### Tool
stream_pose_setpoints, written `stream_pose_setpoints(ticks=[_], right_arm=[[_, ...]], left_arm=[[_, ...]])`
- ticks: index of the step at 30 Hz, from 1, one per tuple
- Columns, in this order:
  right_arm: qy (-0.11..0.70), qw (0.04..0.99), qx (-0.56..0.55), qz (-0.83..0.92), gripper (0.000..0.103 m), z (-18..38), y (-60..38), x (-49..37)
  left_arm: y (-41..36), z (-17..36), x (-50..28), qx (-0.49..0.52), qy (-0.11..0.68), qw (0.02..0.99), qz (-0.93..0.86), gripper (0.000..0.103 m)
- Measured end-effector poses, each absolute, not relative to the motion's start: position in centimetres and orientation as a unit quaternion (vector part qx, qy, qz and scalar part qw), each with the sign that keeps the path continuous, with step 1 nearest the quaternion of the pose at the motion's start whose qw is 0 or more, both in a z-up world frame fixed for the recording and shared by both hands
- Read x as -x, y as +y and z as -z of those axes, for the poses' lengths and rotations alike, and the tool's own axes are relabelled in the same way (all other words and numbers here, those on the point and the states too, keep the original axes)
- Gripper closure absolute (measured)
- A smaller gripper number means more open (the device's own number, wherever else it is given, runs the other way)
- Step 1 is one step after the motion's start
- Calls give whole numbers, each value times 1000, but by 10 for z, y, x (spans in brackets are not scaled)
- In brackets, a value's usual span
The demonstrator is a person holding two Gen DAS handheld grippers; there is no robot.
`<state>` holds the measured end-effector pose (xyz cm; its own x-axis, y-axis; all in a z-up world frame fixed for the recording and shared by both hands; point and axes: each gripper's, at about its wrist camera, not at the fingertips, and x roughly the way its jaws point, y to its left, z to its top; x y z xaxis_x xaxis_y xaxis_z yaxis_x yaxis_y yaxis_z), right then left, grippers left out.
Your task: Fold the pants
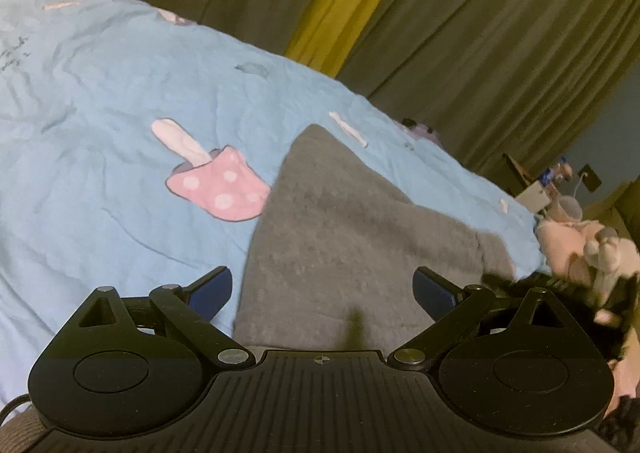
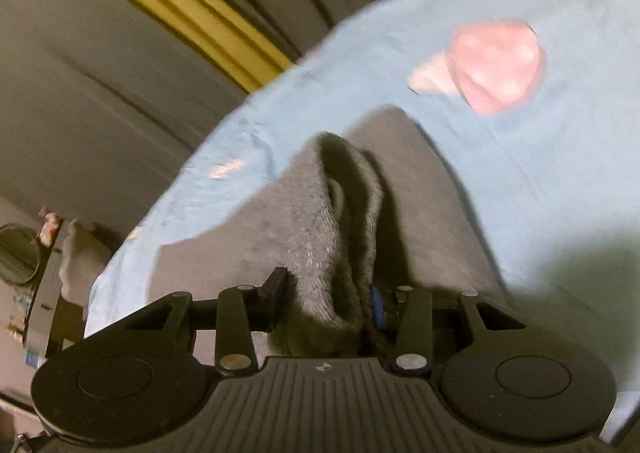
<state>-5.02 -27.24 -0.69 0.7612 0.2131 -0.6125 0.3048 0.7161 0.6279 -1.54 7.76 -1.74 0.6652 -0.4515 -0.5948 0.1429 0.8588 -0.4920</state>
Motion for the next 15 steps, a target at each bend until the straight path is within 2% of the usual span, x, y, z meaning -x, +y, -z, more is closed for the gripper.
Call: stream_pose_setpoints(ticks=[4,6,7,8,9,12,15], right_arm=[[274,857,-435,-32,64,-2,-287,67],[295,868,-399,-8,50,5,-289,67],[331,870,-366,19,42,12,-284,63],[376,862,-337,41,38,21,-280,57],[383,859,-338,35,37,29,-279,58],[370,844,-388,8,29,33,-283,67],[375,850,-369,-4,14,32,-279,65]], left_arm=[[71,20,11,188,396,882,171,3],[68,22,9,181,409,876,179,3],[66,24,6,178,417,872,184,3],[65,25,4,176,425,868,187,3],[64,27,2,176,435,862,192,3],[64,33,-2,183,464,839,216,3],[61,38,-4,189,490,815,247,3]])
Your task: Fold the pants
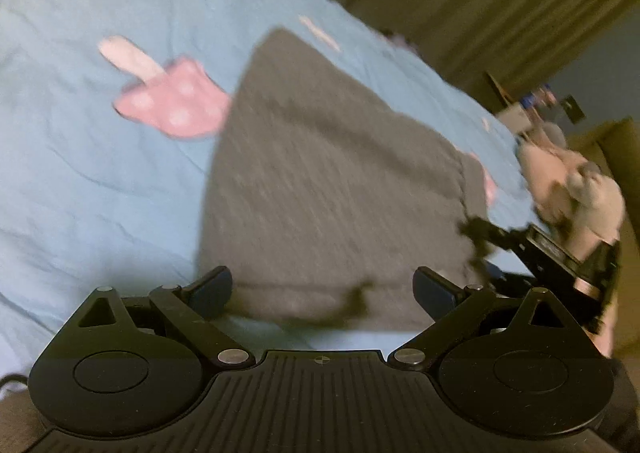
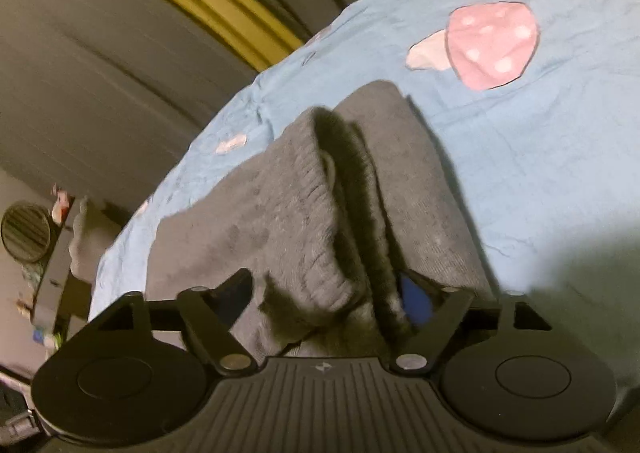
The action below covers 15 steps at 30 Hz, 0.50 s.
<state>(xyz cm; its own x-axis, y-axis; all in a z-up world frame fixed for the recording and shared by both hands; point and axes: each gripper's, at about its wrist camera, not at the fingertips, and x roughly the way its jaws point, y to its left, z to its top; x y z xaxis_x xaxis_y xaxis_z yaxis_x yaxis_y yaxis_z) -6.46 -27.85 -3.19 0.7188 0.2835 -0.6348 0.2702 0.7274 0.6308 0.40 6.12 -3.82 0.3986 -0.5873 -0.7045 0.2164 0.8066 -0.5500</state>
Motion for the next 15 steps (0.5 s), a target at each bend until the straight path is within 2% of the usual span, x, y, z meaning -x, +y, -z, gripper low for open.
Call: stream_pose_setpoints(ticks=[2,10,15], right_arm=[[372,854,-364,-19,4,38,-279,64],[361,861,-358,-25,4,41,-278,63],[365,859,-359,-22,4,44,-277,59]], left_arm=[[59,39,-2,179,490,817,244,3],[40,41,-4,116,513,820,226,3],[46,38,-5,136,494,836,197,3]])
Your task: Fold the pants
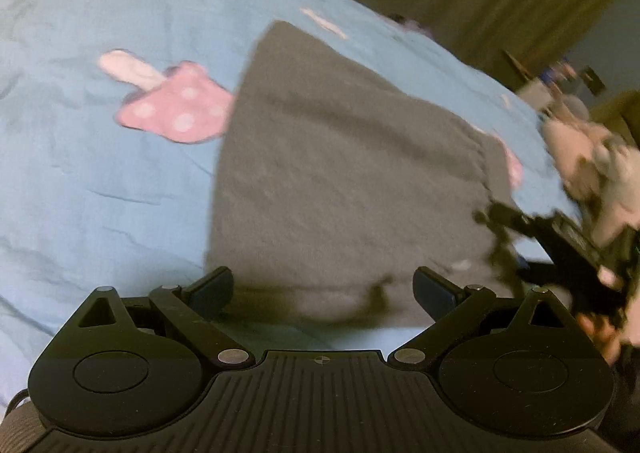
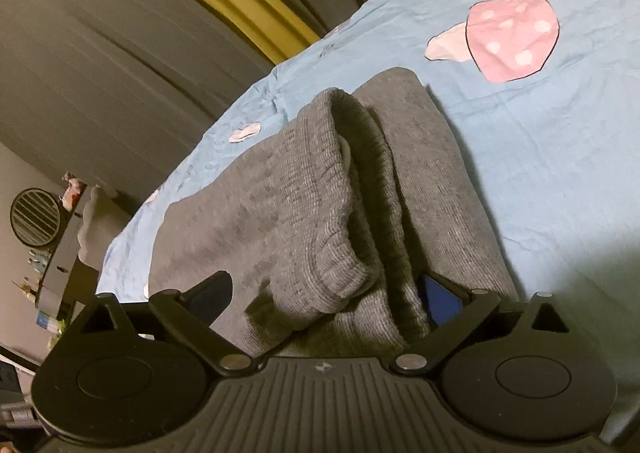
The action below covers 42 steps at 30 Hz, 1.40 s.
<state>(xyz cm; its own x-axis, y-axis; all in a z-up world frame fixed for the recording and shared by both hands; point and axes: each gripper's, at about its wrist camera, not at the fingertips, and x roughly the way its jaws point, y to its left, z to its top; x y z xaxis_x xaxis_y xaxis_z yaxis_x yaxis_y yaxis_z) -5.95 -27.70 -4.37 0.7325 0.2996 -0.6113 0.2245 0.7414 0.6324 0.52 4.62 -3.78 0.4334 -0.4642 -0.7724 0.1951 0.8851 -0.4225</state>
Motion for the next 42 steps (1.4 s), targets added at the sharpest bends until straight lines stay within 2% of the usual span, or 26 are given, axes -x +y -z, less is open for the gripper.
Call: stream_pose_setpoints(ticks=[8,13,16,18,20,22,25,29,32,42], right_arm=[[361,860,-360,-21,4,49,-277,60],[374,872,-314,-30,4,44,-268,57],[353,860,-369,3,5,33,-279,68],[323,848,-419,13,13,27,-292,83],[306,844,-440,7,43,21,-298,98],[305,847,-435,6,60,18,-296,112],[315,844,-434,-4,69,20,-291,119],[315,848,-426,-25,70,16,-282,113],[341,828,-445,-20,70,30,-281,102],[329,818,-472,-23,69,38,-278,95]], left_arm=[[65,28,-5,214,449,850,172,3],[58,39,-13,273,463,828,163,2],[51,45,-12,278,470,822,162,2],[48,45,-6,271,466,826,164,2],[49,45,-2,274,461,829,158,2],[52,45,2,283,456,830,151,2],[51,44,4,289,453,827,167,2],[47,45,1,288,458,821,181,2],[55,53,-6,327,470,799,182,2],[57,60,-7,354,483,780,182,2]])
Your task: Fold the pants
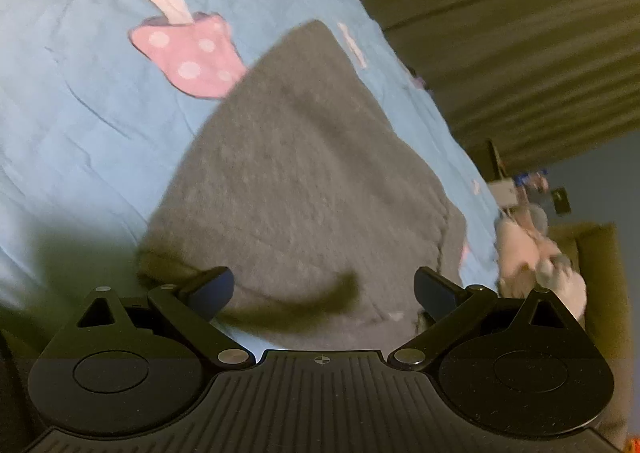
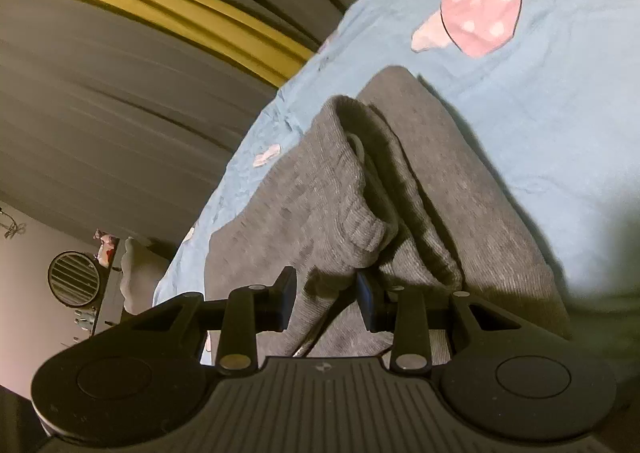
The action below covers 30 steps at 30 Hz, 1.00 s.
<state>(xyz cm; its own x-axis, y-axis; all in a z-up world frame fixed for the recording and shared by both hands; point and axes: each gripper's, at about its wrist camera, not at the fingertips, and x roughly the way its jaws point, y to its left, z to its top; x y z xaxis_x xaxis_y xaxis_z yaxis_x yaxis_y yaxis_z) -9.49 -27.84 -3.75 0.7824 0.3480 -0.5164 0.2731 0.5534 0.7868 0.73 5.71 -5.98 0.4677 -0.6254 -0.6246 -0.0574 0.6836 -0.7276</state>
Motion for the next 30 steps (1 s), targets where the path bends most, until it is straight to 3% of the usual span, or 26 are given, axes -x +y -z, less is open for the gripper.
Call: stream_pose_setpoints(ticks=[11,13,16,19,21,27,30], right_arm=[[330,813,-479,-9,67,41,-275,91],[329,821,-466,-3,69,41,-270,85],[329,832,-447,7,79,42,-263,80],[325,838,-439,6,82,43,-262,83],[317,843,-434,9,83,38,-262,88],[269,839,-473,-16,85,19,-272,116],[312,855,-414,12,86,25,-265,115]], left_arm=[[52,64,-15,350,481,787,162,4],[48,66,-18,338,479,795,157,11],[44,68,-22,318,484,800,156,31],[42,68,-20,304,479,810,147,57],[44,64,-16,303,463,819,150,82],[52,52,2,295,440,834,157,87],[39,56,-1,248,474,834,134,87]])
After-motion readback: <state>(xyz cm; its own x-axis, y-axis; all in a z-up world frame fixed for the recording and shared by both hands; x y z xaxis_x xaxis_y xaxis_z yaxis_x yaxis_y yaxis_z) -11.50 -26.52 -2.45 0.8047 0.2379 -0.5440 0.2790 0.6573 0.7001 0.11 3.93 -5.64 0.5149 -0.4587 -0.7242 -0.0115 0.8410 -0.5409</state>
